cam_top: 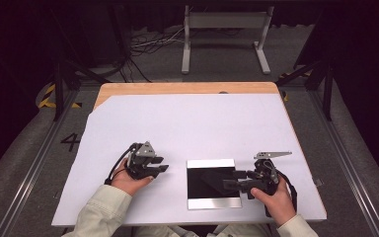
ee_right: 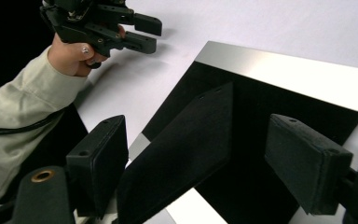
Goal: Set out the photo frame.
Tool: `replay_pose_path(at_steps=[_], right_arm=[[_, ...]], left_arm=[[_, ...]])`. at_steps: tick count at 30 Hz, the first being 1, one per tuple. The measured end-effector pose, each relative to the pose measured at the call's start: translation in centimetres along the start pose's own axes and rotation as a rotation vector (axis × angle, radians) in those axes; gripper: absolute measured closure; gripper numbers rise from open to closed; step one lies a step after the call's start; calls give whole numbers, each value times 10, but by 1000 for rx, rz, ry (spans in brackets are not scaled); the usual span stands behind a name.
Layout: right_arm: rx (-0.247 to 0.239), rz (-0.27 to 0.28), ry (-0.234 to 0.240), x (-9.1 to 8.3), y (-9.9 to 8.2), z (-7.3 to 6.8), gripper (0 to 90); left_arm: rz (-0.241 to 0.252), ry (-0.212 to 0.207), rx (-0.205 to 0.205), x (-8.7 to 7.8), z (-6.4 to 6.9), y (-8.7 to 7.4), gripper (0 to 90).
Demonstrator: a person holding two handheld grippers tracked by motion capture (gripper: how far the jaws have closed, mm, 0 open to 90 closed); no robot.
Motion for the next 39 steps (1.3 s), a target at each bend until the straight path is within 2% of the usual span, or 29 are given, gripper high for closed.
replay_pose_path(at_steps=[15,23,27,32,39], right_arm=[[47,-82,25,6,-1,-1,243],[90,-113,60,6,0,-1,303],[89,-115,59,6,0,-1,342],[73,-126,56,3,0,-5,471],[79,-127,50,3,0,-6,496]], left_arm=[[-2,-2,1,0,0,0,604],[-2,-4,5,1,0,0,601],[-2,-2,2,1,0,0,601],[-4,-4,2,1,0,-1,598],[-8,-4,5,1,0,-1,596]])
Point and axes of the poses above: each handheld gripper's, and its own axes: x roughly forward along the jaws, y roughly out of its top, z roughly to its right, the point moved 1 cm from there along x, roughly forward along the jaws, and after that the axes turned 9 degrees about x, right-handed, at the moved point
